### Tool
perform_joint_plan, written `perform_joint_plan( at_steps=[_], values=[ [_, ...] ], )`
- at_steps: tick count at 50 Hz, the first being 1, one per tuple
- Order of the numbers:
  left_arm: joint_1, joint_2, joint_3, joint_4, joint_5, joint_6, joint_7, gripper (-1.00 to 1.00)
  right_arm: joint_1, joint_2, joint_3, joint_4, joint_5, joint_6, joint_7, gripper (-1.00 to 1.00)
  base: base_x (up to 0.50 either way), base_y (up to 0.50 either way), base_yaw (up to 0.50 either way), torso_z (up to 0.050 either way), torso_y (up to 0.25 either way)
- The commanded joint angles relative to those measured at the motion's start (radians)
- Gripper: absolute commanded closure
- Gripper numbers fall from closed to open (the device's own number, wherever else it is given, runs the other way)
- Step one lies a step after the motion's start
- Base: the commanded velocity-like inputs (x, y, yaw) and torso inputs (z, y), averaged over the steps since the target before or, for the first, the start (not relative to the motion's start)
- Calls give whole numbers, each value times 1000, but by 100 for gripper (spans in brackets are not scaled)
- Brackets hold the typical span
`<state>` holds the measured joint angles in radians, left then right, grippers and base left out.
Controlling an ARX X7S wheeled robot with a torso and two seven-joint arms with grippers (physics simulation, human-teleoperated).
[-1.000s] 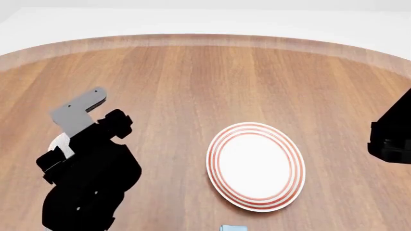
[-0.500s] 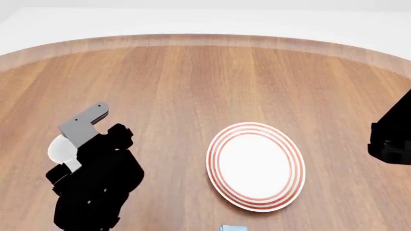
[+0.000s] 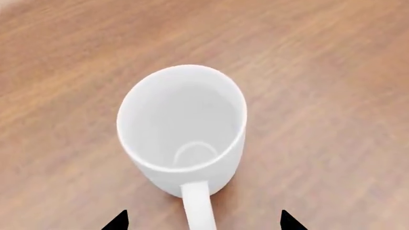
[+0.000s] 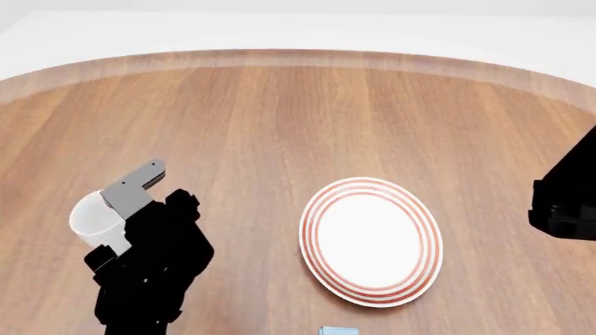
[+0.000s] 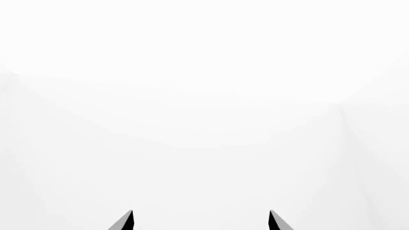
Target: Pick up the white mug and put it on the plate, and put the chocolate pudding to the right of the plate.
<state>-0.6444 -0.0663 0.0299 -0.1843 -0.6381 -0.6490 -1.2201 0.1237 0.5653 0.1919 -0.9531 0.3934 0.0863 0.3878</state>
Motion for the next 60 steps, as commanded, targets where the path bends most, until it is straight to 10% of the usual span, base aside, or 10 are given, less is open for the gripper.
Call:
perform_joint_plan(
  at_steps=[1,54,55,60],
  values=[
    [-25,8,-15,-107,14,58,53,-100,-4,-14,20,-3,-18,-2,-20,-100,0,0,0,0,0],
    [-46,-17,33,-342,-4,181,123,-100,-10,1,-2,1,-23,-10,-5,-100,0,0,0,0,0],
    [-48,-17,36,-348,-3,184,125,100,-10,1,-2,3,-24,-10,-4,-100,0,0,0,0,0],
    [-48,-22,48,-334,-3,171,118,100,-10,2,-7,4,-27,-10,-4,-100,0,0,0,0,0]
  ],
)
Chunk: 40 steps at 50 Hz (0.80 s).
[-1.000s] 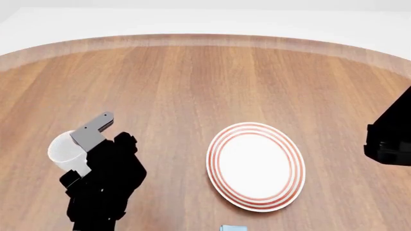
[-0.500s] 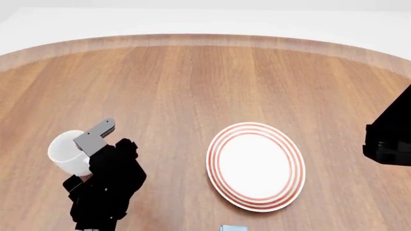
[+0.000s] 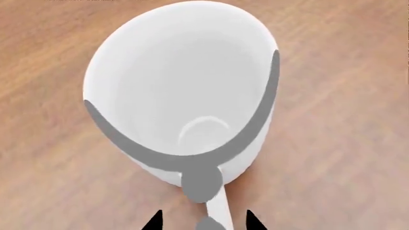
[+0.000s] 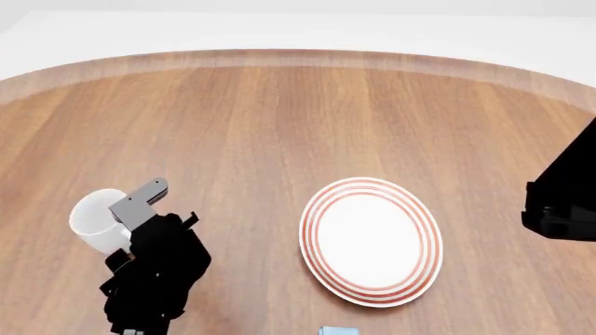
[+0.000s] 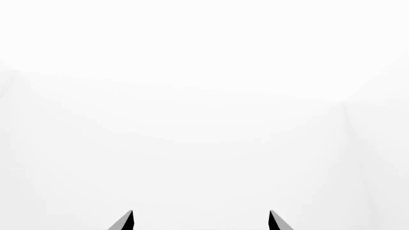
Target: Pick up the white mug and put it on the plate, and put the chocolate pudding to the right of the plate.
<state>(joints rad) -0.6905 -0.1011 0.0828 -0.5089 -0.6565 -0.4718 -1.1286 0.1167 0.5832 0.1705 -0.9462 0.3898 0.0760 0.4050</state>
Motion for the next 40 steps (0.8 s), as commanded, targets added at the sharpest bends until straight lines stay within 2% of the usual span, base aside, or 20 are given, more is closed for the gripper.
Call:
perform_joint_plan(
  at_steps=[1,25,29,34,37,40],
  values=[
    [-1,13,-4,-7,14,-6,25,100,-3,-15,13,-3,-23,1,-21,-100,0,0,0,0,0],
    [-3,-1,16,-4,7,7,27,100,-2,-7,4,0,-21,0,-16,-100,0,0,0,0,0],
    [-10,-39,104,141,41,-11,87,100,-4,-6,3,0,-22,-2,-16,-100,0,0,0,0,0],
    [-41,-106,200,367,22,-106,173,100,-6,3,21,-10,-11,5,-9,-100,0,0,0,0,0],
    [-83,-183,300,550,-18,-183,321,100,-9,5,25,-12,-11,3,-7,-100,0,0,0,0,0],
    [-101,-237,350,667,-49,-224,402,100,-11,8,30,-18,-8,8,-3,-100,0,0,0,0,0]
  ],
)
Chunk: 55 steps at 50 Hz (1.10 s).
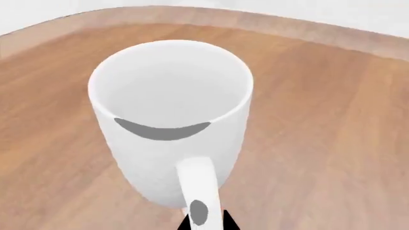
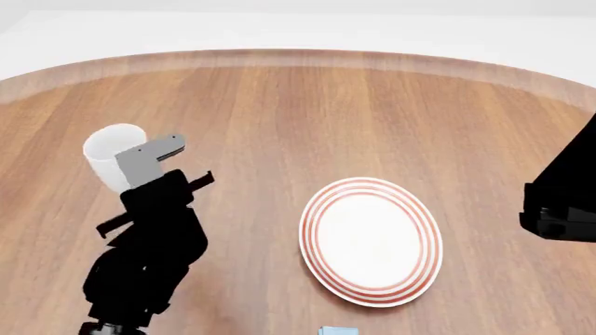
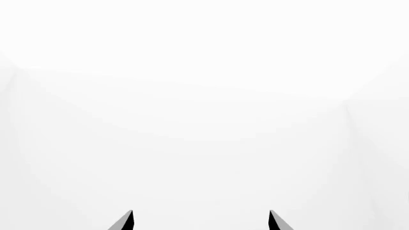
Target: Pick up the white mug and put it on the plate, and put the chocolate pudding to the right of the plate.
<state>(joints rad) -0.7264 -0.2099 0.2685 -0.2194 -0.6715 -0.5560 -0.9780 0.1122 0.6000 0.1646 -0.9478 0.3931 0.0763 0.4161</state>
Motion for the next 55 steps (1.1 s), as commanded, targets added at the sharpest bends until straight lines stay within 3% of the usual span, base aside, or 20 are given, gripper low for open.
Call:
perform_joint_plan(
  at_steps=[1,5,18,22,33,44,55],
  values=[
    [-73,-143,184,403,-30,-140,278,100,-7,-8,37,-19,-11,9,-13,-100,0,0,0,0,0],
    [-136,-214,276,546,-51,-203,399,100,-6,-2,39,-27,-7,17,-7,-100,0,0,0,0,0],
    [-244,-252,373,628,-154,-241,668,100,-9,3,46,-23,-1,12,-2,-100,0,0,0,0,0],
    [-288,-238,376,580,-196,-233,769,100,-10,4,45,-21,-2,9,-1,-100,0,0,0,0,0],
    [-414,-191,423,439,-217,-287,899,100,-13,4,42,-12,-6,-5,-2,-100,0,0,0,0,0],
    [-533,-146,567,309,-108,-266,1071,100,-19,4,40,-6,-10,-16,-3,-100,0,0,0,0,0],
    [-588,-82,579,225,-218,-344,1202,100,-24,10,51,-3,-3,-20,0,-100,0,0,0,0,0]
  ],
)
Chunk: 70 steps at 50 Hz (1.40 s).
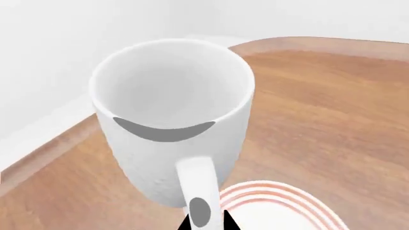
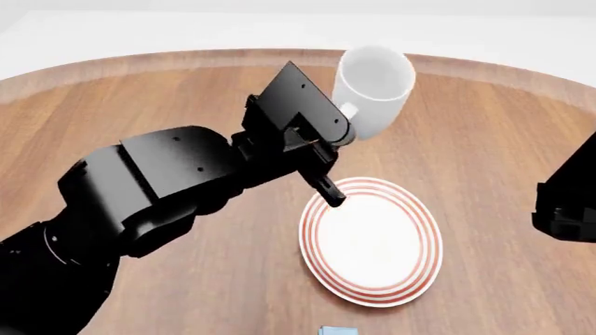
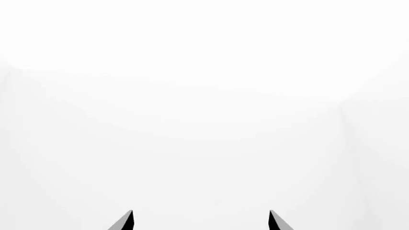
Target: Pick up the white mug and put it on the plate, and put the chocolate pudding to the right of the plate.
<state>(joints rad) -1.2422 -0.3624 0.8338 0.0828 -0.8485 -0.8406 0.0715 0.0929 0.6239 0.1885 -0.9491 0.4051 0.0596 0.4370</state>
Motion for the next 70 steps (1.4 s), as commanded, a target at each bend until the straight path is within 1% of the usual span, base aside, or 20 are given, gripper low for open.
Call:
perform_joint_plan(
  at_steps=[1,3,5,6,8,12,16,17,22,32,41,48,55,66,70],
  values=[
    [-74,88,-2,-106,-65,-77,146,100,-6,-13,28,-4,-14,-2,-20,-100,0,0,0,0,0],
    [-72,94,5,-110,-64,-77,151,100,-6,-11,31,-7,-12,0,-18,-100,0,0,0,0,0],
    [-64,112,-2,-139,-83,-89,146,100,-2,-6,37,-11,-5,6,-14,-100,0,0,0,0,0],
    [-61,129,-25,-173,-116,-119,123,100,-2,-6,37,-11,-5,7,-13,-100,0,0,0,0,0],
    [-57,156,-28,-227,-133,-144,111,100,1,-5,33,-12,-6,9,-12,-100,0,0,0,0,0],
    [-40,187,-18,-261,-154,-169,106,100,0,-2,35,-17,-3,10,-9,-100,0,0,0,0,0],
    [-29,209,-26,-296,-175,-173,112,100,-1,-2,36,-14,-1,8,-8,-100,0,0,0,0,0],
    [-24,216,-8,-305,-163,-171,117,100,-2,-2,35,-14,-2,7,-8,-100,0,0,0,0,0],
    [-10,238,-3,-368,-157,-151,128,100,-5,-2,38,-13,1,3,-7,-100,0,0,0,0,0],
    [-3,291,-32,-480,-187,-130,127,100,-10,-1,37,-11,-1,-4,-5,-100,0,0,0,0,0],
    [0,323,-10,-573,-167,-93,139,100,-18,0,43,-4,2,-15,-7,-100,0,0,0,0,0],
    [18,338,29,-618,-144,-51,163,100,-20,1,45,-1,4,-19,-5,-100,0,0,0,0,0],
    [30,337,66,-600,-137,-32,161,100,-21,2,45,-1,6,-21,-3,-100,0,0,0,0,0],
    [38,351,114,-646,-141,15,170,100,-24,3,45,4,7,-26,-1,-100,0,0,0,0,1],
    [35,354,149,-669,-132,47,181,100,-25,4,46,5,7,-28,-1,-100,0,0,0,0,0]
  ],
)
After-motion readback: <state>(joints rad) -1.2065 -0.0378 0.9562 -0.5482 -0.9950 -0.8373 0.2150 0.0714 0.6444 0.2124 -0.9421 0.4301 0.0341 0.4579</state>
